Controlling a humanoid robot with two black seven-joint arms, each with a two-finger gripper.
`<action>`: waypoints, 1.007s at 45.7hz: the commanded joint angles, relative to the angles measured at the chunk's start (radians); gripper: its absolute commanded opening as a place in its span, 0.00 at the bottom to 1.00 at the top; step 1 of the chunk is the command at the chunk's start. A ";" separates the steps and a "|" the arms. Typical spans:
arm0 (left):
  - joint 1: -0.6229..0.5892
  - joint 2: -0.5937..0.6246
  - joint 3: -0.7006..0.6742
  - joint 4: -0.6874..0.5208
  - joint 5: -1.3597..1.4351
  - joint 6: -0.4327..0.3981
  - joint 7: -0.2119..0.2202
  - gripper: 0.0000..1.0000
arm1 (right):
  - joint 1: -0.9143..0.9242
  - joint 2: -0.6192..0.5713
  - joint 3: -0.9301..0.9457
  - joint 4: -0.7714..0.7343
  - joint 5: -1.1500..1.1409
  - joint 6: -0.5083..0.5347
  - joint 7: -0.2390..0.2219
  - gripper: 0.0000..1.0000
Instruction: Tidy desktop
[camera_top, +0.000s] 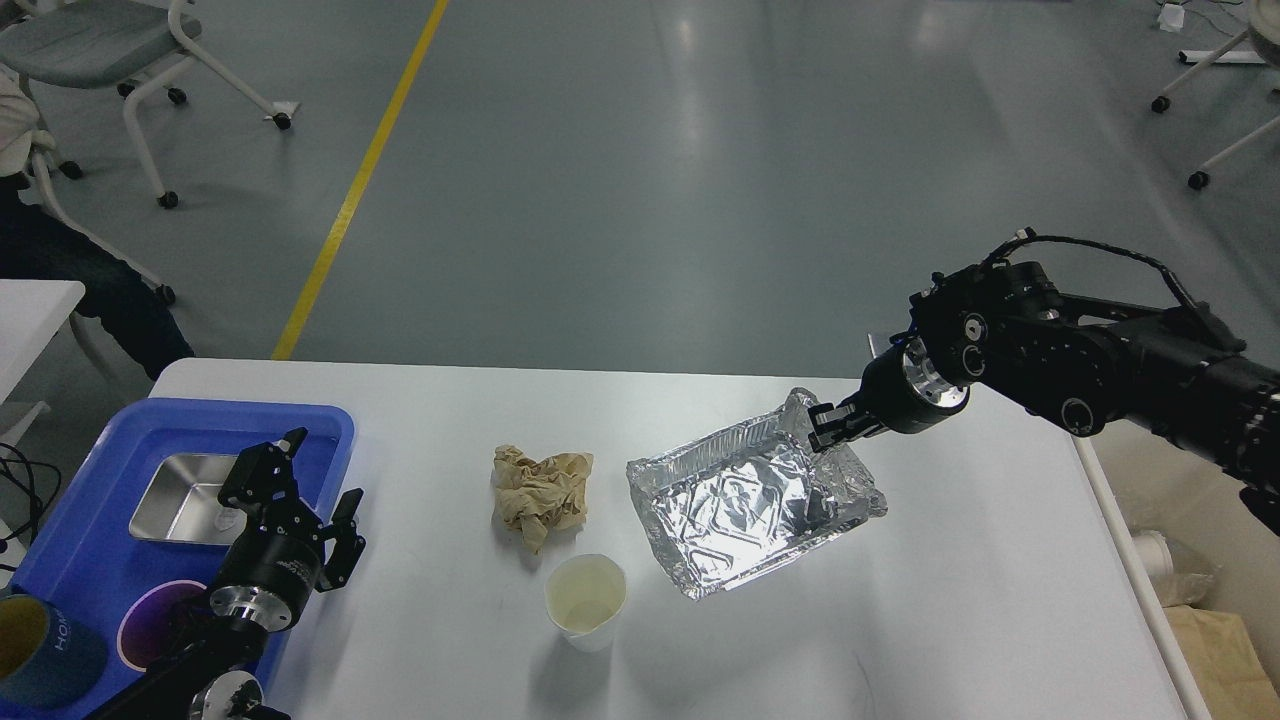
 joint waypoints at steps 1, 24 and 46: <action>-0.007 -0.006 0.013 -0.002 0.112 0.038 0.005 0.96 | 0.008 0.034 -0.007 -0.028 0.004 -0.002 0.001 0.00; -0.116 0.354 0.235 -0.189 0.140 0.040 0.044 0.96 | 0.010 0.035 -0.007 -0.028 0.001 -0.012 0.001 0.00; -0.117 0.868 0.430 -0.387 0.210 -0.123 0.074 0.96 | 0.008 0.072 -0.007 -0.058 0.001 -0.018 0.001 0.00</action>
